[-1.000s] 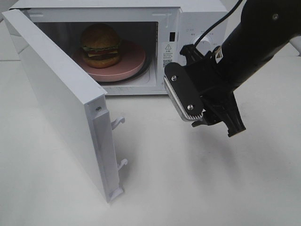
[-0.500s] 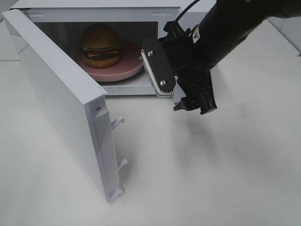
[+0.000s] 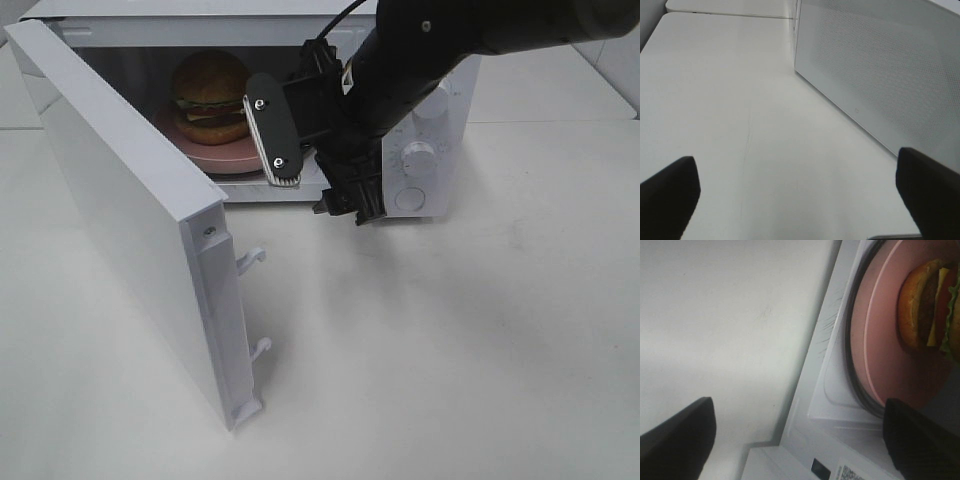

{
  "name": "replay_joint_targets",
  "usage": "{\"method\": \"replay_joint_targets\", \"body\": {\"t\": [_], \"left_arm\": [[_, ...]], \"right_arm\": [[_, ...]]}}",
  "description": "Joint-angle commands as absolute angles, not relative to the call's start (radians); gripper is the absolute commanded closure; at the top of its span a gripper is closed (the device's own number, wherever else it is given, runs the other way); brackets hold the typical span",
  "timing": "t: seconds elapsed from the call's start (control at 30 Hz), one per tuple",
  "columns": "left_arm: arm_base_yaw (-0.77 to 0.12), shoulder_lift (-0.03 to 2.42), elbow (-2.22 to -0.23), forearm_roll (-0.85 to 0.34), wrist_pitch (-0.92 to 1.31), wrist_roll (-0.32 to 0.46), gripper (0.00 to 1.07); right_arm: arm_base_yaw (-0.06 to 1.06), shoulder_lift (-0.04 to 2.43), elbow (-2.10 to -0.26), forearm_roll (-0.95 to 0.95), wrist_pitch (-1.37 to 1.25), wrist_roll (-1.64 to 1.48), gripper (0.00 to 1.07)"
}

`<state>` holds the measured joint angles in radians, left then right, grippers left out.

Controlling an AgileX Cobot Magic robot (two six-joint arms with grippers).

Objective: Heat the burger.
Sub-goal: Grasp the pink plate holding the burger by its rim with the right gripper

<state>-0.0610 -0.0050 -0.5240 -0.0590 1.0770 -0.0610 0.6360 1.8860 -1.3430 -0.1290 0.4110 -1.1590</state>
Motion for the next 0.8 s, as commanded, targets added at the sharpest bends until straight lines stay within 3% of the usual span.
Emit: {"method": "replay_joint_targets", "body": {"t": [0.03,0.8], "left_arm": [[-0.06,-0.01,-0.518,-0.067,1.068,-0.059,0.07],[-0.06,-0.01,-0.518,-0.067,1.068,-0.059,0.07]], "right_arm": [[0.643,1.914,-1.377,-0.141,0.392,-1.115,0.2],[0.666,2.199,-1.687,-0.175,0.383,-1.03,0.25]]}}
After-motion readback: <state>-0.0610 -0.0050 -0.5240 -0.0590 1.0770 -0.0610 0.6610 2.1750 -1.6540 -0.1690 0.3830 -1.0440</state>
